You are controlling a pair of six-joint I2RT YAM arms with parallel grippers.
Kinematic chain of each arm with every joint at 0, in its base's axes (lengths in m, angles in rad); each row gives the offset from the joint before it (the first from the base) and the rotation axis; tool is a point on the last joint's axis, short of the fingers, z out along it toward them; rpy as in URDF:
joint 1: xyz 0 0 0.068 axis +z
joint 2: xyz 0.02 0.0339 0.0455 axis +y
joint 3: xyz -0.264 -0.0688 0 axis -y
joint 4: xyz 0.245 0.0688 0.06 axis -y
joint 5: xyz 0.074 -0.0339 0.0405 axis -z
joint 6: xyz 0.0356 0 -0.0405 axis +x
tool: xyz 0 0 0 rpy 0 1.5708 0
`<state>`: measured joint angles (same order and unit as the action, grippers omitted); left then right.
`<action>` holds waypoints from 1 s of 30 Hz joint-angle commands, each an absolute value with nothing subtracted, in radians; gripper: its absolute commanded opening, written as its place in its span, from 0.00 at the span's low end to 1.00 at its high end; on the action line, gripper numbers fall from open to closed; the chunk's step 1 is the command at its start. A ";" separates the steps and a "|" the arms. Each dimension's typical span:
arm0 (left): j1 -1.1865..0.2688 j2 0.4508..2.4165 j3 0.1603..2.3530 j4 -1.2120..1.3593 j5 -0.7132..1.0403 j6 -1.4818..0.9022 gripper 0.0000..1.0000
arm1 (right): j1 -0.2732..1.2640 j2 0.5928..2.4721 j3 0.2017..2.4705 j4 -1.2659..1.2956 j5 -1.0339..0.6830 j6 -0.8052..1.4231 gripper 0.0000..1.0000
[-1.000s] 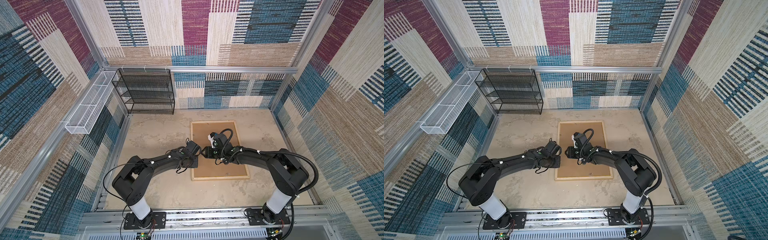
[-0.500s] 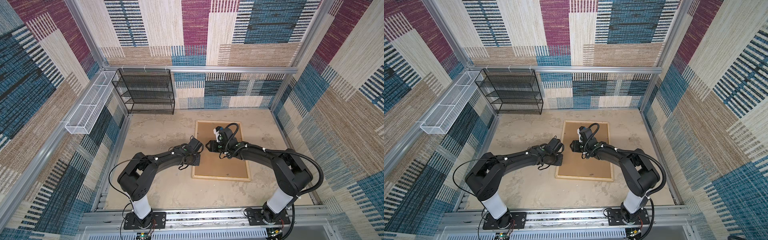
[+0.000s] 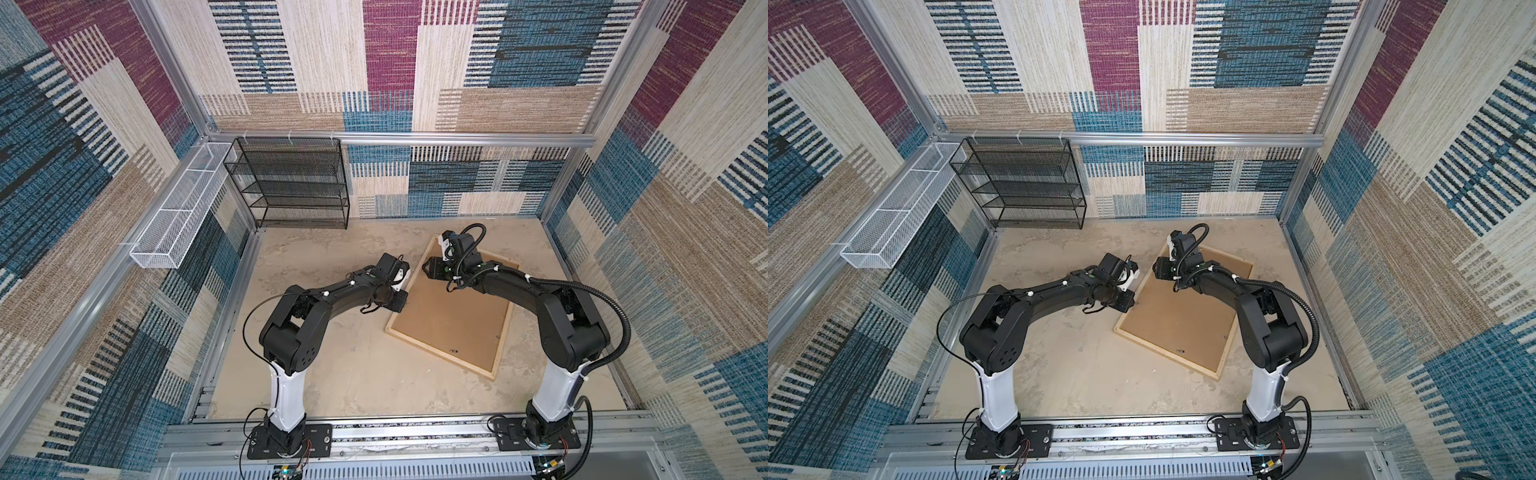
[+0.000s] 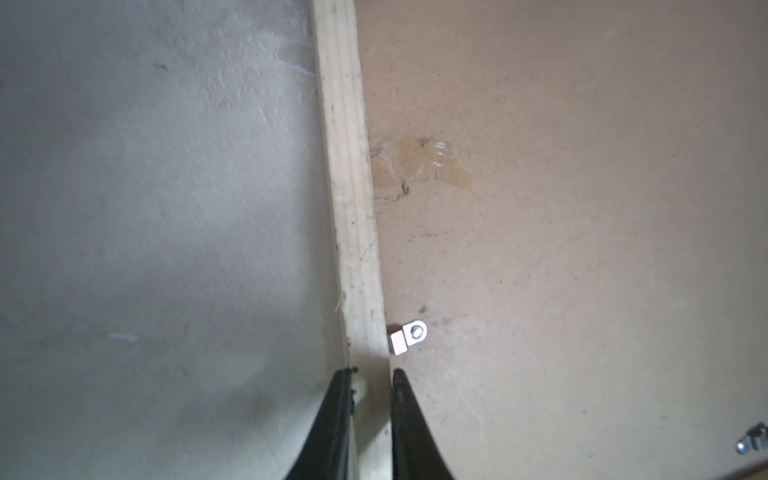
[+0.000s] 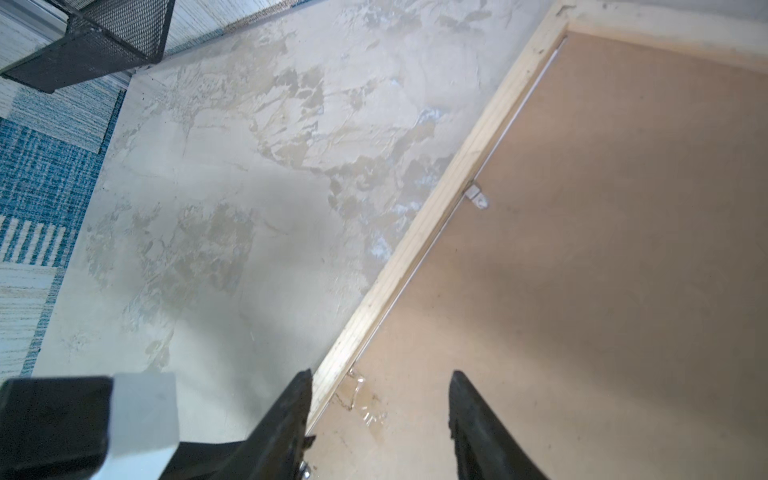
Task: Put the photo into the frame
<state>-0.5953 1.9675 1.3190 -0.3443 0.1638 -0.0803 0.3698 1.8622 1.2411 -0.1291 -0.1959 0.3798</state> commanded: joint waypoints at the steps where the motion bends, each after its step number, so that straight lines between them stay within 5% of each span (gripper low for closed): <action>1: -0.577 1.969 1.339 -0.385 0.181 -0.023 0.25 | 0.335 1.903 1.306 -0.167 -0.179 0.321 0.60; 12: -0.576 1.795 1.246 -0.342 0.191 -0.200 0.30 | 0.174 2.053 1.518 -0.241 -0.164 0.240 0.76; 21: -0.674 1.561 0.941 -0.285 0.218 -0.390 0.23 | 0.044 2.226 1.746 -0.333 -0.191 0.201 0.77; 30: -0.755 1.550 0.811 -0.248 0.187 -0.502 0.20 | -0.008 2.353 1.905 -0.406 -0.262 0.192 0.76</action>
<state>-0.7494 1.5387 0.8211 -0.2756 0.2134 -0.4458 0.0002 2.3341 1.8809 -0.3691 -0.2188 0.2047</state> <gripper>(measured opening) 0.199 0.757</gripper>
